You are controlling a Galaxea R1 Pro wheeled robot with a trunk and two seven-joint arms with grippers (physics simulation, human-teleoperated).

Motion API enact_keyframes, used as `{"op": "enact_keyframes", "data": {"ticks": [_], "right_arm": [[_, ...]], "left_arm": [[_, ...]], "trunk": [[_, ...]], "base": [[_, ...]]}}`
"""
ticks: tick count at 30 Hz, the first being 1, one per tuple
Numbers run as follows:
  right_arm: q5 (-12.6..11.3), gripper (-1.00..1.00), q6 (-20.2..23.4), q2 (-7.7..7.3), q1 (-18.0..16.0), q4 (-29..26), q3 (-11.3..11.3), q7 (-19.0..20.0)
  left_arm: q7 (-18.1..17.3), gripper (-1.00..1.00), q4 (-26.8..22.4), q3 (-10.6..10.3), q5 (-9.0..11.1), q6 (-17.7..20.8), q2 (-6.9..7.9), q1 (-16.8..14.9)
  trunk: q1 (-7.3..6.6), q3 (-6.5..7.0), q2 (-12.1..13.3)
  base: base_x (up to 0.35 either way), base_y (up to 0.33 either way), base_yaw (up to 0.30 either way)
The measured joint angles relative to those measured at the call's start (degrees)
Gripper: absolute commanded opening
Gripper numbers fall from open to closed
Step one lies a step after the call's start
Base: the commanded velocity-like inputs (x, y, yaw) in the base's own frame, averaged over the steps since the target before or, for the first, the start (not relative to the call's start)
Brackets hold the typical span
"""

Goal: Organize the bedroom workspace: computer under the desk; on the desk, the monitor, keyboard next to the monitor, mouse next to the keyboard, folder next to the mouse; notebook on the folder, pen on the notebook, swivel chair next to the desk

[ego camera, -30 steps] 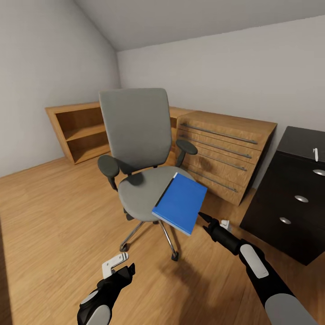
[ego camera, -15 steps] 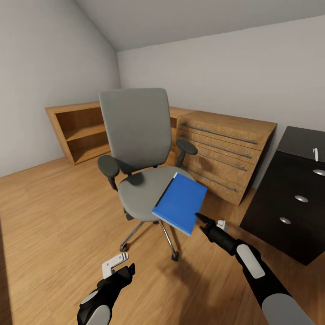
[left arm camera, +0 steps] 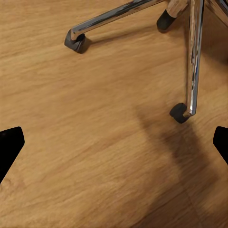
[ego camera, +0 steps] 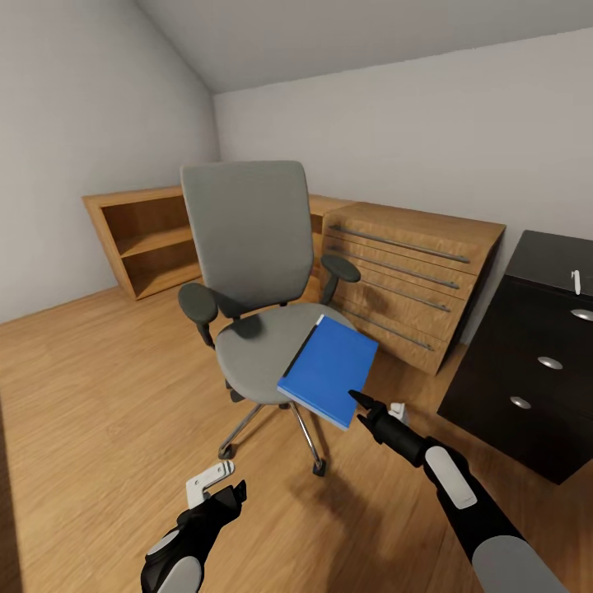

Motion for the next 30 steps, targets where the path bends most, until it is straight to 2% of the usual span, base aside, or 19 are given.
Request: {"op": "enact_keyframes", "data": {"ticks": [11, 18, 30], "right_arm": [[-0.01, 1.0, 0.11, 0.11, 0.0, 0.0, 1.11, 0.0], [-0.08, 1.0, 0.13, 0.69, 0.0, -0.07, 2.94, -0.03], [-0.08, 1.0, 0.13, 1.22, 0.0, -0.1, 3.68, 0.05]], "left_arm": [[0.0, 1.0, 0.0, -0.14, 0.0, -0.03, 0.0, 0.0], [0.0, 1.0, 0.0, -0.32, 0.0, -0.03, 0.0, 0.0], [0.0, 1.0, 0.02, -0.35, 0.0, 0.01, 0.0, 0.0]], "trunk": [[0.0, 0.0, 0.0], [0.0, 0.0, 0.0], [0.0, 0.0, 0.0]], "base": [[0.0, 0.0, 0.0], [0.0, 0.0, 0.0], [0.0, 0.0, 0.0]]}}
